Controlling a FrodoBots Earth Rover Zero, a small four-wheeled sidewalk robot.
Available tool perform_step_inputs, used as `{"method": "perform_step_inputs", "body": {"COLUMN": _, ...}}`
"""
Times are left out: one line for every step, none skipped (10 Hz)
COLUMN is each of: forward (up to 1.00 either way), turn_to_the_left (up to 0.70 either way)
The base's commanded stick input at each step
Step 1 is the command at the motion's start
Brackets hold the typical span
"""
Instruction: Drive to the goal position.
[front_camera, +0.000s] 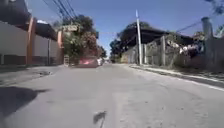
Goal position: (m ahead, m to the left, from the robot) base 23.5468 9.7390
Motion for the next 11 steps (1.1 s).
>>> {"method": "perform_step_inputs", "body": {"forward": 1.0, "turn_to_the_left": 0.0}}
{"method": "perform_step_inputs", "body": {"forward": 1.0, "turn_to_the_left": 0.0}}
{"method": "perform_step_inputs", "body": {"forward": 1.0, "turn_to_the_left": 0.0}}
{"method": "perform_step_inputs", "body": {"forward": 1.0, "turn_to_the_left": 0.0}}
{"method": "perform_step_inputs", "body": {"forward": 1.0, "turn_to_the_left": 0.0}}
{"method": "perform_step_inputs", "body": {"forward": 1.0, "turn_to_the_left": 0.0}}
{"method": "perform_step_inputs", "body": {"forward": 1.0, "turn_to_the_left": 0.0}}
{"method": "perform_step_inputs", "body": {"forward": 1.0, "turn_to_the_left": 0.0}}
{"method": "perform_step_inputs", "body": {"forward": 1.0, "turn_to_the_left": 0.0}}
{"method": "perform_step_inputs", "body": {"forward": 1.0, "turn_to_the_left": 0.0}}
{"method": "perform_step_inputs", "body": {"forward": 1.0, "turn_to_the_left": 0.0}}
